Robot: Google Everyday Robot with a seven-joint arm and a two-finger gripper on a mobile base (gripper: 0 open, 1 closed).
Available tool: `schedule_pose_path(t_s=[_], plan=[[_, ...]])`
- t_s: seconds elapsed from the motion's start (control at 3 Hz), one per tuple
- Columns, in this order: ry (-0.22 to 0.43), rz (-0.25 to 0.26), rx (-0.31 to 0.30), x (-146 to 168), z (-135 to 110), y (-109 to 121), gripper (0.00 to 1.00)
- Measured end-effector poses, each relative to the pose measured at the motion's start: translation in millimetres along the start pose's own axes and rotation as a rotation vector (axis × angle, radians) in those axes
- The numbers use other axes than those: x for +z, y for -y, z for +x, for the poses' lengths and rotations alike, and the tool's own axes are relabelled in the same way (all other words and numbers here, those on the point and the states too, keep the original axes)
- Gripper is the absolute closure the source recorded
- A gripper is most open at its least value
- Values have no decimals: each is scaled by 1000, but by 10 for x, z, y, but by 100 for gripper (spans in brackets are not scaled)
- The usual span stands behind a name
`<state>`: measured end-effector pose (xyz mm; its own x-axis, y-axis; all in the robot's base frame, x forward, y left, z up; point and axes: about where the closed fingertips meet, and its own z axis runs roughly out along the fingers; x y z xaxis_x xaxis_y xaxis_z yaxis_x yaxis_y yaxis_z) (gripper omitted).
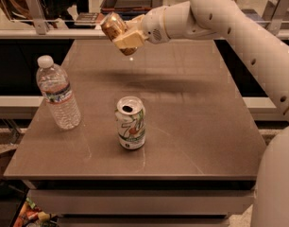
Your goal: Place orange can upright
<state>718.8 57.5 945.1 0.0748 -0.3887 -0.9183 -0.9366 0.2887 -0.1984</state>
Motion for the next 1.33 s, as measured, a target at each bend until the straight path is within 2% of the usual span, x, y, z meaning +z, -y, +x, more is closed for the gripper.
schedule_pose_path(t_s=[0.67, 1.33], plan=[[116, 2, 42, 76, 244, -65, 100], [229, -28, 76, 214, 444, -86, 100]])
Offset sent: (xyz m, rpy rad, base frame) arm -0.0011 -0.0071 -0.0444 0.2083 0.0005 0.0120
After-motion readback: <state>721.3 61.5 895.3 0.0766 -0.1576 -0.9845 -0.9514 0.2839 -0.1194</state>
